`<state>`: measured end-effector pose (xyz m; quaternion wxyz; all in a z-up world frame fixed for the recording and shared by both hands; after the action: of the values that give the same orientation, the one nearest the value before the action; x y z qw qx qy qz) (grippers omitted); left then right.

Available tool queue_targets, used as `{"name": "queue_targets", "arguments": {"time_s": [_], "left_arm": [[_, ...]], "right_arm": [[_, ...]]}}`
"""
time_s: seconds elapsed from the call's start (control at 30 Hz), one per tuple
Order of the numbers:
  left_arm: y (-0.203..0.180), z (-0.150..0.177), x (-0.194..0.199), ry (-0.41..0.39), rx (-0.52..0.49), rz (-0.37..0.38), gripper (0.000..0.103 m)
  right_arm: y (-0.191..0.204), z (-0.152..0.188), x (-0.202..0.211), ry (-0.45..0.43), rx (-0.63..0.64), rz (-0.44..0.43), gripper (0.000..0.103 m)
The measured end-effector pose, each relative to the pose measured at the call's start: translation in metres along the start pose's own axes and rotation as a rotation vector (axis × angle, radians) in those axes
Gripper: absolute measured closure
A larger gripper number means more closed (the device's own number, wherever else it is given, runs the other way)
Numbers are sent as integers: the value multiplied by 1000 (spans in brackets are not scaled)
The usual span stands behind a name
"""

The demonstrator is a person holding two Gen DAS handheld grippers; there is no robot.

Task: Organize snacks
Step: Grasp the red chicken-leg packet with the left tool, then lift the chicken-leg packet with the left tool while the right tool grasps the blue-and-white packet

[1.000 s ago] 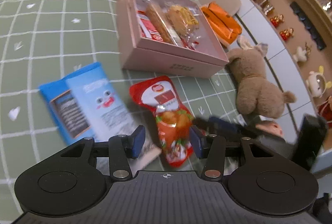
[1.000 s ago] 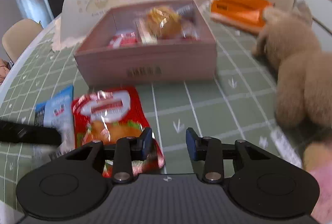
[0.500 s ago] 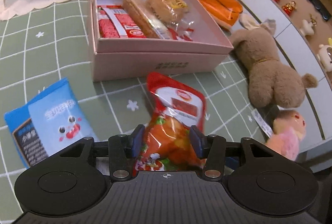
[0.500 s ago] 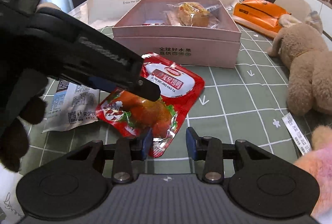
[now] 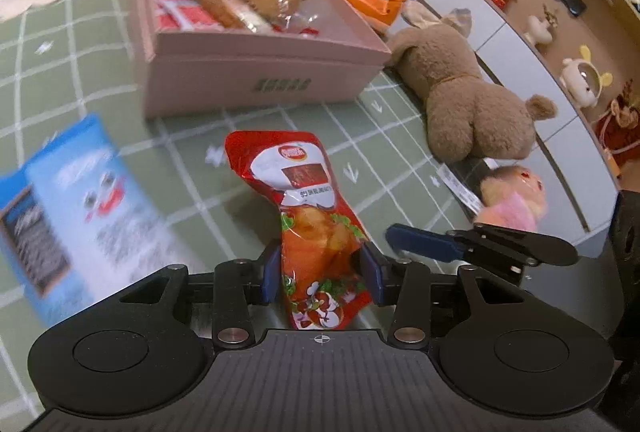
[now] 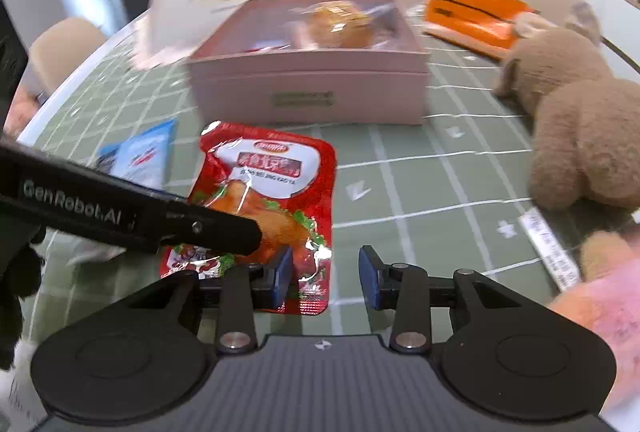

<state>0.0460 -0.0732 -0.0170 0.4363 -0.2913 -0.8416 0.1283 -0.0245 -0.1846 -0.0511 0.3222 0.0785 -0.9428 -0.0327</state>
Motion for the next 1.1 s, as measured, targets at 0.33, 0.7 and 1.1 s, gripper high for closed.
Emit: {"name": "queue_targets", "arguments": {"time_s": [0.33, 0.7, 1.1], "left_arm": [[8, 33, 47, -23, 28, -73, 57], [8, 23, 22, -68, 63, -64, 56], [-11, 18, 6, -21, 61, -1, 58]], "right_arm": [[7, 21, 42, 51, 45, -112, 66], [5, 10, 10, -4, 65, -9, 65], [8, 27, 26, -16, 103, -40, 65]]}}
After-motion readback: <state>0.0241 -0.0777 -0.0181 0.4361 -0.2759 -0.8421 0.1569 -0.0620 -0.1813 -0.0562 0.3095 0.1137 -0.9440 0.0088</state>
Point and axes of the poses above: each gripper's, at about its wrist camera, not at the fingertips, and x roughly against the way its jaws point, y to its left, z to its underside, the point moved 4 cm from there along -x, roughly the way its jaws point, and after that the axes turned 8 degrees about -y, right-handed, at the moved point
